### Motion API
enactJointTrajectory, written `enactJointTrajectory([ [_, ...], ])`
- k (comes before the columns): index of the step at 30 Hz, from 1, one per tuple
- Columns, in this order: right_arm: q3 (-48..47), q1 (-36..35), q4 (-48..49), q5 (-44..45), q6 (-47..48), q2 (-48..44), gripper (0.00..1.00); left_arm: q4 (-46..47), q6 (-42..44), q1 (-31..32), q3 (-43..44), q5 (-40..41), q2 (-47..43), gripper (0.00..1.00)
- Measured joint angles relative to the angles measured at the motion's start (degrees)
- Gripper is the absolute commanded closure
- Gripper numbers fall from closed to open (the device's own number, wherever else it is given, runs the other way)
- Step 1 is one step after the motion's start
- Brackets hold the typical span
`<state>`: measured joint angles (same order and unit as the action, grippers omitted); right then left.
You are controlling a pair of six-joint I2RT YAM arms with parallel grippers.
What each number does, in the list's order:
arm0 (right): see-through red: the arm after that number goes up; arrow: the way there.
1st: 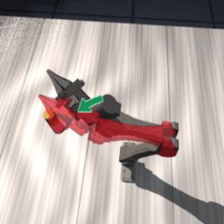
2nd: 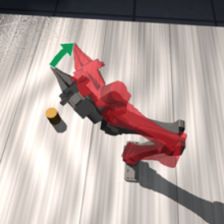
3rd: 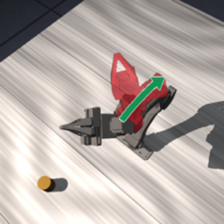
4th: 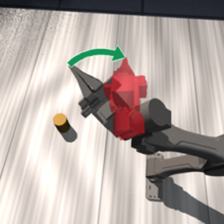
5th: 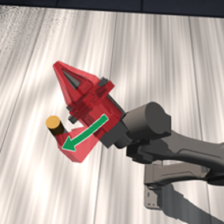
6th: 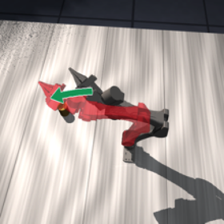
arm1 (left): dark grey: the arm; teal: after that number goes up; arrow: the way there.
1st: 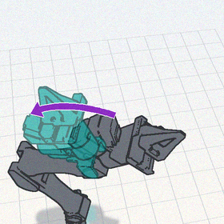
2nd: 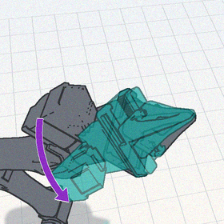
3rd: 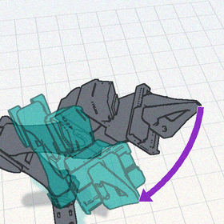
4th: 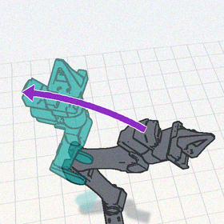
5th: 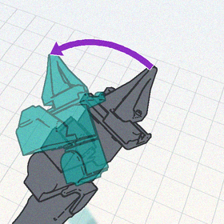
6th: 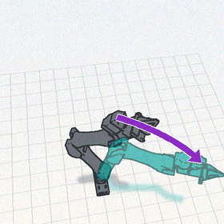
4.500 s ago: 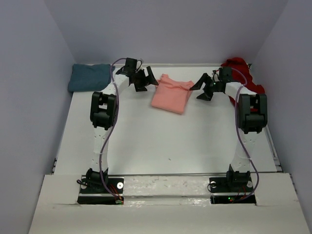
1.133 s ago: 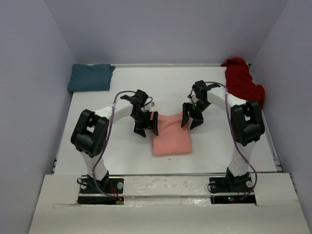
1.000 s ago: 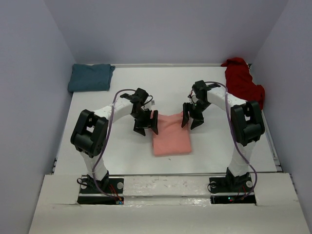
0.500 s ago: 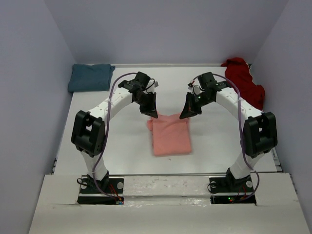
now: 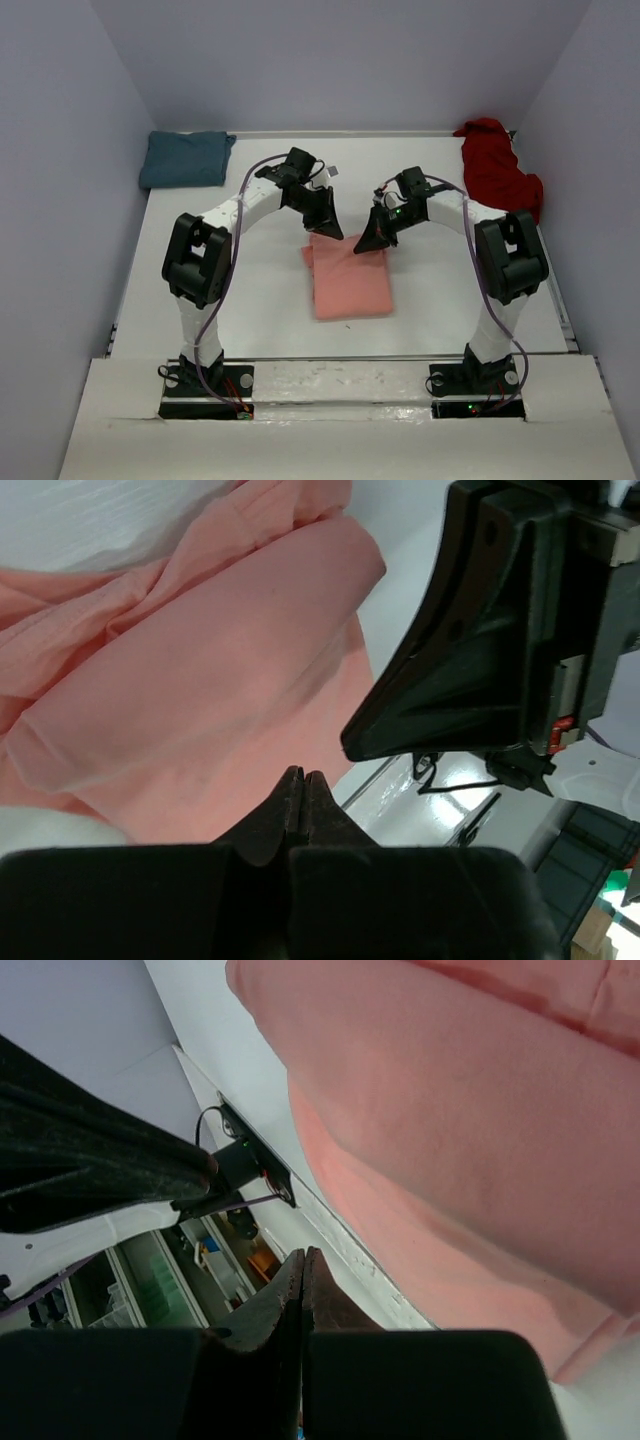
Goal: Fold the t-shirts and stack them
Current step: Fold the tshirt
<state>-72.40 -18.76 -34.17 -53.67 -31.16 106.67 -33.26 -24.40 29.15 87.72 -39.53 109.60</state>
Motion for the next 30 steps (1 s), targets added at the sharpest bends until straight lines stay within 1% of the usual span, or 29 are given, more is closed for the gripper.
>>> enactJointTrajectory([
  [7,-3.04,0.0,2.73,-1.2,-0.39,6.21,1.0,5.27,-2.97,0.0,0.0,-4.31,1.99,1.0],
  [11,-4.79,0.0,3.34,0.02,0.04,8.7,1.0,5.66,-3.17,0.0,0.02,-4.98,2.6,1.0],
  [16,-6.97,0.0,3.43,3.56,1.38,9.92,1.0,5.62,-3.13,0.0,0.07,-5.27,2.91,1.0],
  [23,-10.43,0.0,6.78,7.41,3.02,14.29,1.0,5.62,-3.1,0.0,0.5,-5.27,2.99,1.0],
  [30,-12.59,0.0,10.23,8.76,4.61,19.04,1.0,6.08,-3.15,0.0,0.13,-5.2,2.99,1.0],
])
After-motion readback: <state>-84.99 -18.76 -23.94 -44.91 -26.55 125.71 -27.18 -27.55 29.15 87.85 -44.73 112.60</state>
